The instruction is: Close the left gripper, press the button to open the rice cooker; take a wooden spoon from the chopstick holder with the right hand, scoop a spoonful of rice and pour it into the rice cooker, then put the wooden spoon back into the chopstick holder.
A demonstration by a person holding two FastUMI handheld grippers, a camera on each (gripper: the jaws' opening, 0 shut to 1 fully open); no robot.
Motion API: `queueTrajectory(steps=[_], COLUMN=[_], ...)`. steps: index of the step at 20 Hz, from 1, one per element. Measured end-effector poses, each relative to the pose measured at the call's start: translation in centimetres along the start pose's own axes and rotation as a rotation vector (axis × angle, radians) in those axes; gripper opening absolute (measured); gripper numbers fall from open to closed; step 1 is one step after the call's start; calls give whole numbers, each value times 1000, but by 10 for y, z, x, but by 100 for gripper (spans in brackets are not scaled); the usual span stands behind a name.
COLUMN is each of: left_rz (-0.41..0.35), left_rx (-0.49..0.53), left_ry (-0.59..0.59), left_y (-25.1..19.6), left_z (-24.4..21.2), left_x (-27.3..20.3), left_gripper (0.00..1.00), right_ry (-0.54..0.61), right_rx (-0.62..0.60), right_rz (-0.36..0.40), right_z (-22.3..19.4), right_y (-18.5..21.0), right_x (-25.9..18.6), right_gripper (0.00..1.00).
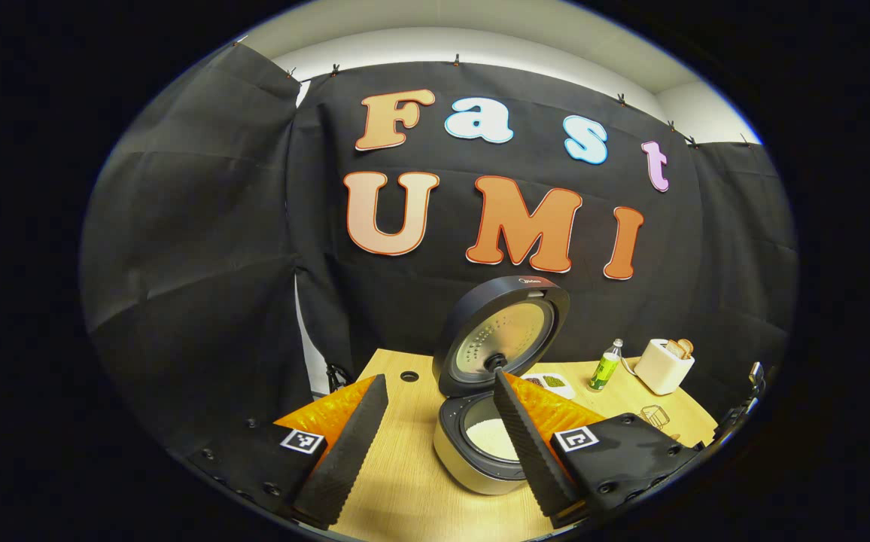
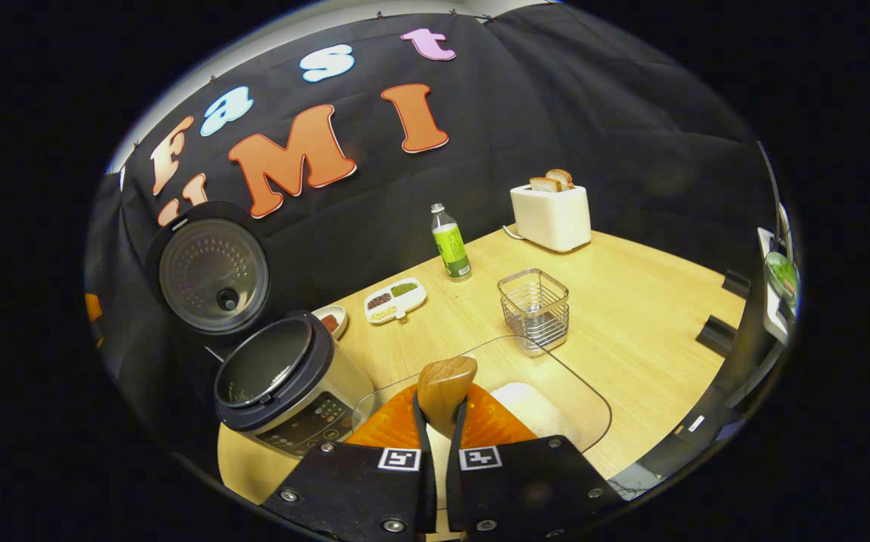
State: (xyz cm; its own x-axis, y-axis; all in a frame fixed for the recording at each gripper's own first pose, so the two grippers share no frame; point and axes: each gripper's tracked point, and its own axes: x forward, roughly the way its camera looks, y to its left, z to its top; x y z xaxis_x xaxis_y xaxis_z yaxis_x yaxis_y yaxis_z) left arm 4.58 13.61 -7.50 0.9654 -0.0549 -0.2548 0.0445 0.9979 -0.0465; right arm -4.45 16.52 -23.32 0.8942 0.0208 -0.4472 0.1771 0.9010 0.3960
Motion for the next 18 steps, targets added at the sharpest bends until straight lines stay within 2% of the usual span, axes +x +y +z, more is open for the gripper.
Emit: queueTrajectory(steps=[2, 3, 4, 5, 9, 10, 13, 14, 18], left_rz=[2, 2, 3, 5, 7, 6, -2, -3, -12], left_rx=[3, 4, 5, 6, 10, 10, 13, 16, 24], left_ry=[0, 4, 5, 5, 2, 2, 1, -2, -13], left_y=[-1, -1, -1, -1, -2, -3, -8, -9, -15], left_z=[0, -2, -2, -1, 0, 0, 2, 2, 6], left_x=[-2, -2, -3, -4, -5, -5, -6, -6, -5], left_gripper=[92, 95, 92, 95, 95, 92, 92, 95, 92], right_ry=[28, 46, 61, 72, 117, 131, 123, 115, 92], right_rx=[77, 127, 171, 212, 404, 471, 634, 691, 819], right_rz=[54, 68, 75, 81, 139, 168, 207, 218, 212], right_z=[-3, -4, -4, -2, -4, -2, 11, 17, 33], right_y=[5, 4, -1, -5, -16, -16, -31, -37, -58], right_x=[5, 8, 10, 13, 17, 16, 16, 14, 11], right_gripper=[5, 5, 4, 5, 5, 5, 5, 4, 4])
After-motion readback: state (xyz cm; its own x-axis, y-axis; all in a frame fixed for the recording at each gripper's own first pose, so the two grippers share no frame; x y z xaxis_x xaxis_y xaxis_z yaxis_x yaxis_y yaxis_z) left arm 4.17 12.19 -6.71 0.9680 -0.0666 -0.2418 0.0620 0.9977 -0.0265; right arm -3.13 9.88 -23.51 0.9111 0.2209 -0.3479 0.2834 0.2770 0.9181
